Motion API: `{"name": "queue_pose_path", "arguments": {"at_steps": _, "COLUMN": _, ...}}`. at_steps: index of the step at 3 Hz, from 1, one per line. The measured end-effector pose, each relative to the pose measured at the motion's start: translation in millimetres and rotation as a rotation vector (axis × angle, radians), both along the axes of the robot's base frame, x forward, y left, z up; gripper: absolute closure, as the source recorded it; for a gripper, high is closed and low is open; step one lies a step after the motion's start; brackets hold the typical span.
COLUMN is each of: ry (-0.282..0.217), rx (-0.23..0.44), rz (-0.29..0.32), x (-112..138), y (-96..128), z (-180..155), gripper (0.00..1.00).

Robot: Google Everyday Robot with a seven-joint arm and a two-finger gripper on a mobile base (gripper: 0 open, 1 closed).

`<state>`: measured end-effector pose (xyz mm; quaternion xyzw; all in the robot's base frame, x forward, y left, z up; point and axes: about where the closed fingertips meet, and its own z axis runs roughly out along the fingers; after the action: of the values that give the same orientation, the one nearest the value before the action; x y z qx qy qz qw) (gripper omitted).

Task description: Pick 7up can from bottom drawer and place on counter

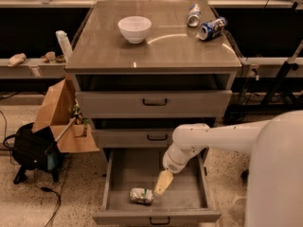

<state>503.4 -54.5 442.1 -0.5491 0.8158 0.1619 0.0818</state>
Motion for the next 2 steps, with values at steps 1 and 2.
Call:
{"name": "queue_pose_path", "arguments": {"at_steps": 1, "ry": 0.059, "rx": 0.009, "rz": 0.001, "x": -3.3, "y": 1.2, "z": -34.0, "gripper": 0.00}}
{"name": "queue_pose_path", "arguments": {"at_steps": 2, "ry": 0.059, "rx": 0.009, "rz": 0.001, "x": -3.3, "y": 1.2, "z": -34.0, "gripper": 0.00}}
